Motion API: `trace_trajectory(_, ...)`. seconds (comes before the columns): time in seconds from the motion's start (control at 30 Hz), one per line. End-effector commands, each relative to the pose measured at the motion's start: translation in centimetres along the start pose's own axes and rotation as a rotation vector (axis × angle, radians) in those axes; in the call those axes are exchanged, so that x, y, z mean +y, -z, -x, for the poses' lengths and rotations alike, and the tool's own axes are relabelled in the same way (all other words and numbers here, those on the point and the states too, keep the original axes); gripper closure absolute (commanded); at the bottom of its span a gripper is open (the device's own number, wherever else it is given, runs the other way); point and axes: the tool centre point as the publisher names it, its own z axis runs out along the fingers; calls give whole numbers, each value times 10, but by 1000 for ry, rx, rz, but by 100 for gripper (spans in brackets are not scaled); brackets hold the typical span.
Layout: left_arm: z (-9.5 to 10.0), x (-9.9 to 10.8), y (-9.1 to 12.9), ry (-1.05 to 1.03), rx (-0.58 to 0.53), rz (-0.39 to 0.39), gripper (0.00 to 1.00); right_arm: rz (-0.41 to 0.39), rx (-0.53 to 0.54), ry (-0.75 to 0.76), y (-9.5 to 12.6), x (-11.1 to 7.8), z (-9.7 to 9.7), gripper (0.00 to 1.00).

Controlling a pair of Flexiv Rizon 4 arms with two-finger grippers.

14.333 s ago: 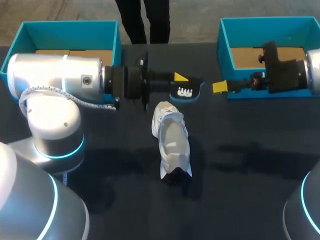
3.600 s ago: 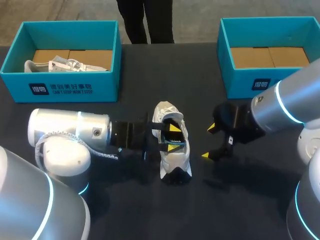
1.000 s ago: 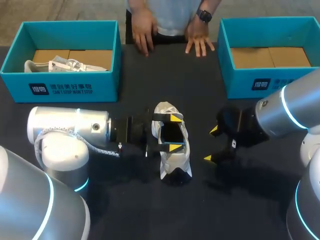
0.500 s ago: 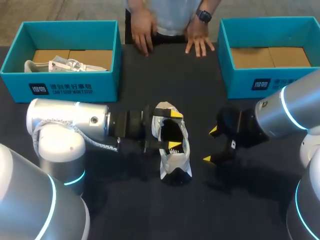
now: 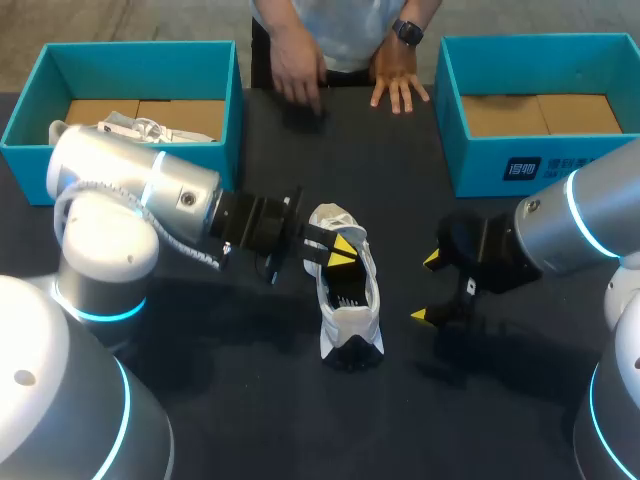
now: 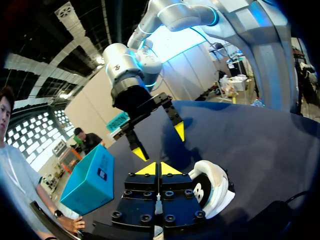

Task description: Take the shoe out of the shoebox, open the shoe tongue, remove and reinsert the insole, then place the shoe into the shoebox

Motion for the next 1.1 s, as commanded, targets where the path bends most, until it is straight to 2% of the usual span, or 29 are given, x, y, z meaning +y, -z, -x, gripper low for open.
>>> trace_trajectory(0.03, 2, -4, 2, -19, 189, 11, 100, -6, -7, 0, 5, -1, -2, 0)
trace_trajectory(0.17, 0, -7, 1, -50, 269, 27, 100, -29, -16, 0, 10, -5, 0, 0)
trace_trajectory(0.33, -2, -12, 1, -66, 344, 27, 100, -36, -41, -29, 30, -8, 4, 0)
trace_trajectory(0.47, -3, -13, 2, -85, 387, 54, 100, -36, -41, -29, 30, -8, 4, 0)
trace_trajectory(1.1, -3, -14, 3, -91, 392, 59, 100, -36, -41, -29, 30, -8, 4, 0)
